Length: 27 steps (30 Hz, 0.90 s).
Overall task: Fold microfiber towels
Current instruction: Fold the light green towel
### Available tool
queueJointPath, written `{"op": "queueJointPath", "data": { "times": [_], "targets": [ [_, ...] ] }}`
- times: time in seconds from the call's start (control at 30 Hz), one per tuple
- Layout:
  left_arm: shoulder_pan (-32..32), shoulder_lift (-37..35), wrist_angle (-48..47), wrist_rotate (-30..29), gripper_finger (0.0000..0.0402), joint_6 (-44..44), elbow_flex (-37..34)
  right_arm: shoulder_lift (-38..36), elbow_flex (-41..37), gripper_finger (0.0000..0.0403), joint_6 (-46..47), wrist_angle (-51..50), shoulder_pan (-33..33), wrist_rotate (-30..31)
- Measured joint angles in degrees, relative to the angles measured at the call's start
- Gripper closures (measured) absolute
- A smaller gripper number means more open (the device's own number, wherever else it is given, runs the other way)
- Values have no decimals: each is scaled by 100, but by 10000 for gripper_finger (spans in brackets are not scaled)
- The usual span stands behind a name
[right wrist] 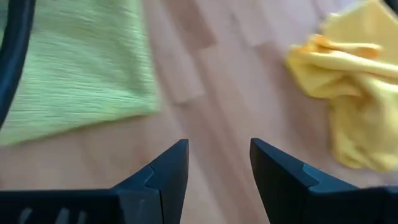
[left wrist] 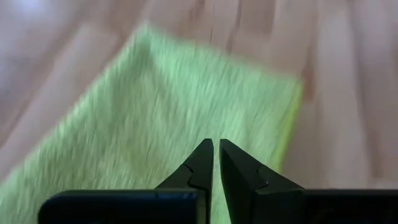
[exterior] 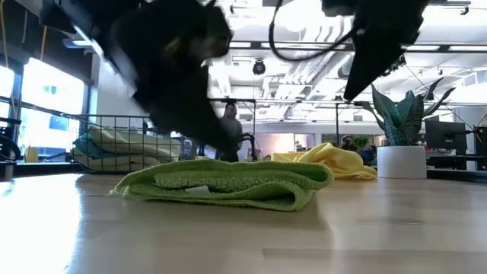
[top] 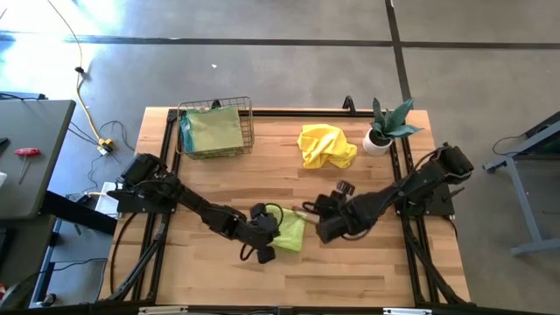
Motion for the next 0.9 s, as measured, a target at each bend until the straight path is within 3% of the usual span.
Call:
{"op": "queueJointPath", "data": {
  "times": [0.13, 0.47, 0.67, 0.8, 0.9],
  "targets": [
    [16, 0, -535, 135, 383, -118, -2, 4, -283, 237, 215, 583, 305, -105],
    [96, 530, -220, 316, 383, -519, 28, -9, -1470, 237, 1241, 2387, 684, -334],
    [444, 888, 613, -252, 383, -750, 24, -47, -2337, 237, 1487, 4053, 634, -376],
    [814, 907, 593, -686, 383, -800, 11, -248, -2964, 237, 1695, 4945, 576, -547],
    [1091, 910, 567, -699, 383, -890, 11, -512, -3475, 237, 2007, 5514, 502, -524]
  ]
}}
